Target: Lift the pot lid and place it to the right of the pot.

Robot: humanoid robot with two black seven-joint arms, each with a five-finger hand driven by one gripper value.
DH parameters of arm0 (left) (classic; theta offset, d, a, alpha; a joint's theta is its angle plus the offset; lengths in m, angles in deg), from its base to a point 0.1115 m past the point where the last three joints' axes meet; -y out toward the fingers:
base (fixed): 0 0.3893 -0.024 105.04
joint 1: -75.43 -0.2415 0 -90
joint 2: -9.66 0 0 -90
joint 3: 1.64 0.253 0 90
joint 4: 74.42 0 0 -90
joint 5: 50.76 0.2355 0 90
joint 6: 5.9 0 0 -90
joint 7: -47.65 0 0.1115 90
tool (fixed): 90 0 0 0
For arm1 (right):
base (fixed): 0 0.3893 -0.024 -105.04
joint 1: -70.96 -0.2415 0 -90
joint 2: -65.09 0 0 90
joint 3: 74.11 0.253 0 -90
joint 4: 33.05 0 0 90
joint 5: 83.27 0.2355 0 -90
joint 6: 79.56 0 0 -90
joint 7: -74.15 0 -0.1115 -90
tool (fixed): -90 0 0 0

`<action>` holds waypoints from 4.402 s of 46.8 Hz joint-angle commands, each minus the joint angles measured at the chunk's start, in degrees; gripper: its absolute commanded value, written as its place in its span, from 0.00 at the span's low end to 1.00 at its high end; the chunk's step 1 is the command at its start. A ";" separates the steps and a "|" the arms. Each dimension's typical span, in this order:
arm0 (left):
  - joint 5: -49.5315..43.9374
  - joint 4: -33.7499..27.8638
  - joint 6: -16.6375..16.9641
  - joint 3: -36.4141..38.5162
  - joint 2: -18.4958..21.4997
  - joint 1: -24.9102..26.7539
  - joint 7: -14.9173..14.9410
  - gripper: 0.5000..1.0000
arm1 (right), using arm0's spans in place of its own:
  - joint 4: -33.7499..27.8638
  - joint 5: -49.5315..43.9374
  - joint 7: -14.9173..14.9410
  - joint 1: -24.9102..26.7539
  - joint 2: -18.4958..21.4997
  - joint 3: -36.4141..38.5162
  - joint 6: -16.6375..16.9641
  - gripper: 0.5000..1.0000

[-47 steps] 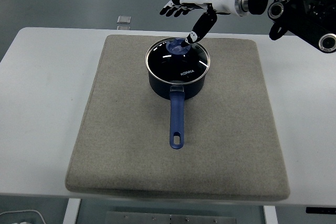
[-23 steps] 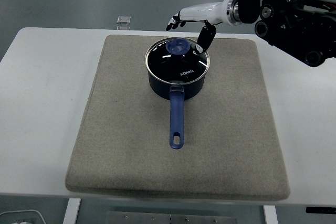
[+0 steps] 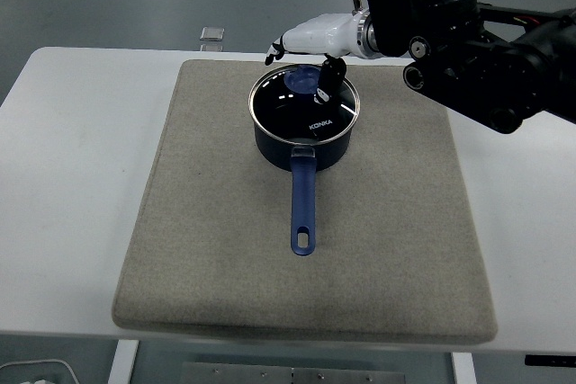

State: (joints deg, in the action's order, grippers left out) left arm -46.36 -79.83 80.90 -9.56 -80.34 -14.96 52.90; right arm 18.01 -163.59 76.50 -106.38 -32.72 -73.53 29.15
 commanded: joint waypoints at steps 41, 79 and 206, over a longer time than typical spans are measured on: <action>0.00 0.05 0.04 0.00 0.00 -0.05 0.02 1.00 | -0.79 -0.19 0.90 0.32 -0.45 -1.63 0.01 0.61; 0.00 -0.04 0.04 0.00 0.00 -0.05 -0.07 1.00 | -1.76 0.34 0.90 0.41 -0.01 -1.55 0.62 0.44; 0.00 0.05 0.04 -0.08 0.00 -0.05 0.02 1.00 | -11.43 8.95 4.32 5.68 -13.46 -6.81 -2.80 0.00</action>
State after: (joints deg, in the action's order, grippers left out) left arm -46.37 -79.87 80.93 -9.56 -80.34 -15.00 52.89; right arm 6.75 -154.63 80.79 -101.18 -46.48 -78.65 27.77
